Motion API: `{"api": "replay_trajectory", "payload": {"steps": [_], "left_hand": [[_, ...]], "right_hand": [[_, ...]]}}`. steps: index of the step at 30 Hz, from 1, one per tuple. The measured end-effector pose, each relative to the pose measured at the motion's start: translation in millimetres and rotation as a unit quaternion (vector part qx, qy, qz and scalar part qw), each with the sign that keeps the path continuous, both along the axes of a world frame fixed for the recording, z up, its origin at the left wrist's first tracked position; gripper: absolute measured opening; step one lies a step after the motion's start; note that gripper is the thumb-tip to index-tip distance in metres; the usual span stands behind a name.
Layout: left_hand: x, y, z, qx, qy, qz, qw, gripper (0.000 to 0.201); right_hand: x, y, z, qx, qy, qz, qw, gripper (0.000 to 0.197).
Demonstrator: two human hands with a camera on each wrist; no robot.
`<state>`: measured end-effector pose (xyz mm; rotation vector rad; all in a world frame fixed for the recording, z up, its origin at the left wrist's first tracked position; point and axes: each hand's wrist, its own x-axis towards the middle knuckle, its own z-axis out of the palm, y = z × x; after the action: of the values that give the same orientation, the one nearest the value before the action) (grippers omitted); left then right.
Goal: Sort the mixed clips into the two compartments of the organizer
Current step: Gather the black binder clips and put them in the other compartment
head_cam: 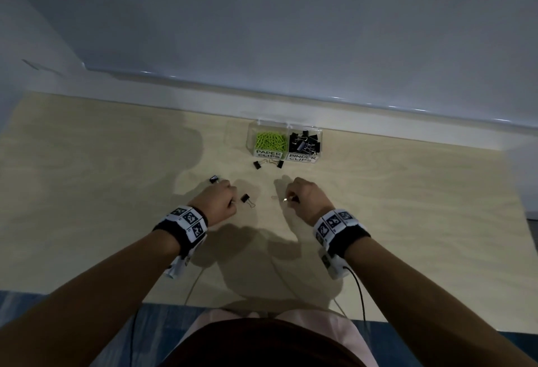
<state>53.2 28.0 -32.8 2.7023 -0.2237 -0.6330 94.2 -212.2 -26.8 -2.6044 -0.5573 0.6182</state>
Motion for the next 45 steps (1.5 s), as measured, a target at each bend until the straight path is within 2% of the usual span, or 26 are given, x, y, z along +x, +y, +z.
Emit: {"api": "replay_trajectory", "payload": {"steps": [4,7,11,14,16,19,22,25,27,32,37,41,45], "left_hand": [[40,-27,32,-0.118,-0.046,0.05,0.991,0.008],[84,-62,55,-0.199,-0.058,0.072,0.976,0.009],[134,-100,65,-0.199,-0.083,0.073,0.974,0.013],[147,-105,61,-0.181,-0.075,0.085,0.977,0.028],[144,-91,57,-0.182,-0.086,0.095,0.975,0.033],[121,-47,46,-0.162,-0.144,0.095,0.972,0.017],[83,3,21,-0.089,-0.147,0.117,0.978,0.007],[44,32,-2,-0.02,-0.071,0.132,0.988,0.023],[29,36,-14,-0.018,-0.045,0.124,0.991,0.03],[20,33,-21,-0.047,-0.056,0.13,0.989,0.014],[17,29,-18,-0.066,-0.033,0.108,0.991,0.015],[10,24,-15,-0.099,-0.021,0.112,0.989,0.023],[9,4,-9,-0.14,-0.055,0.073,0.986,0.026]], "right_hand": [[42,-13,21,0.09,-0.075,-0.144,0.983,0.009],[77,-20,35,0.1,-0.116,-0.201,0.967,0.009],[104,-20,34,0.069,-0.109,-0.211,0.969,0.016],[102,-19,30,0.066,-0.122,-0.208,0.968,0.025],[90,-17,29,0.081,-0.178,-0.181,0.964,0.021],[65,-8,22,0.086,-0.229,-0.087,0.966,0.017],[50,10,4,0.025,-0.159,-0.001,0.987,0.03],[46,27,-12,-0.046,-0.085,0.045,0.994,0.049],[44,34,-21,-0.066,-0.07,0.045,0.994,0.05],[42,30,-32,-0.073,-0.091,0.013,0.993,0.036],[44,15,-19,-0.032,-0.05,-0.037,0.998,0.022],[30,-9,-12,0.033,-0.07,-0.096,0.992,0.012],[-6,-21,-15,0.045,-0.082,-0.081,0.992,0.012]]}}
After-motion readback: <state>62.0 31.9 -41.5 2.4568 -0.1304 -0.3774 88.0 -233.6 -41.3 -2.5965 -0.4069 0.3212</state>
